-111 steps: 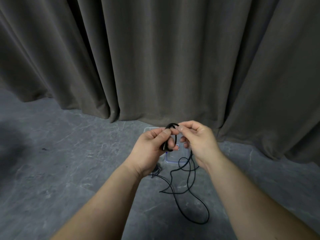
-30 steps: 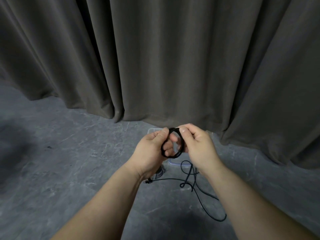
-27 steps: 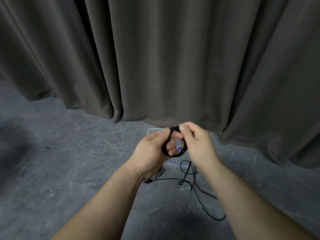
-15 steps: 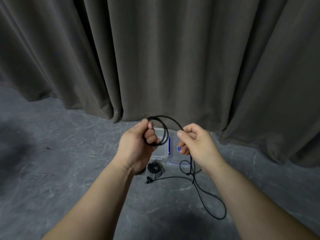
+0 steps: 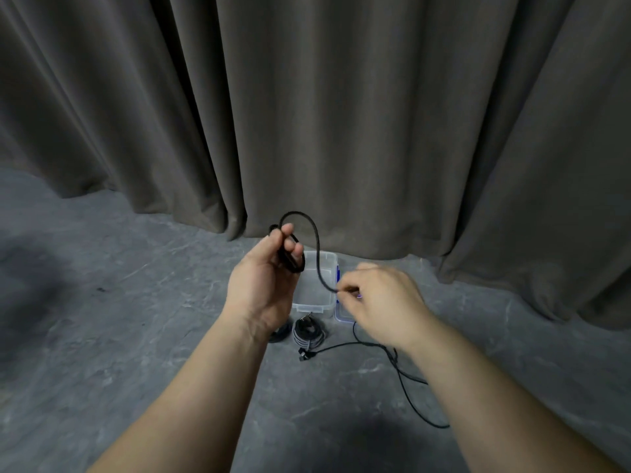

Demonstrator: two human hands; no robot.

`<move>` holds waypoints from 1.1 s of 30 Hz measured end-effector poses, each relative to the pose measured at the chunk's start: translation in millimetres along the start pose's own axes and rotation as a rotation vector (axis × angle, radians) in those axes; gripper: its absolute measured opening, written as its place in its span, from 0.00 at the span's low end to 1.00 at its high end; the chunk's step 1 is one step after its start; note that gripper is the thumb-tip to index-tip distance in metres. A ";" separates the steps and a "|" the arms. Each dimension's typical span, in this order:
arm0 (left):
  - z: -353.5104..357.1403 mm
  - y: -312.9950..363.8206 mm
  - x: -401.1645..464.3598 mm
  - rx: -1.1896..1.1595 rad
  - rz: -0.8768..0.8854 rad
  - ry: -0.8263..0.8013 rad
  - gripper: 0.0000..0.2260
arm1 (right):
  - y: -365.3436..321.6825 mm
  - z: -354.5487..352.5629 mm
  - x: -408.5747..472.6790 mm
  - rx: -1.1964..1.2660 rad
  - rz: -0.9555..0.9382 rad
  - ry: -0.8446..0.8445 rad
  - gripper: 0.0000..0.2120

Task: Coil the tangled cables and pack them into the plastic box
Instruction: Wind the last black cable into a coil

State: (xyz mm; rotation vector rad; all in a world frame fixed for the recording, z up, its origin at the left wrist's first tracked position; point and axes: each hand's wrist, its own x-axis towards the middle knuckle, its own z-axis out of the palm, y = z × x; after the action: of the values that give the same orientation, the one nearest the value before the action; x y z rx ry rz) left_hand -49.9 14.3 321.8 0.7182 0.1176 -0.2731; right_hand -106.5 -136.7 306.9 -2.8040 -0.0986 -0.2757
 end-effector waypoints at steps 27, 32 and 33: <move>8.4 -23.5 -20.7 0.437 -0.149 -0.265 0.15 | 7.4 -7.3 7.4 0.813 0.187 0.319 0.09; 10.2 -22.6 -23.7 0.451 -0.150 -0.375 0.11 | 3.1 -2.5 7.7 1.051 0.317 0.384 0.08; 10.2 -22.4 -23.3 0.438 -0.158 -0.382 0.11 | 2.1 -2.1 7.2 1.070 0.322 0.400 0.08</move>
State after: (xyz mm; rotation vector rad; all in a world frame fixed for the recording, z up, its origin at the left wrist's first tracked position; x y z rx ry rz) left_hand -78.5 -3.8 319.9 1.0790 -0.2583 -0.5932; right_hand -99.6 -139.1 309.7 -1.6363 0.2315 -0.5070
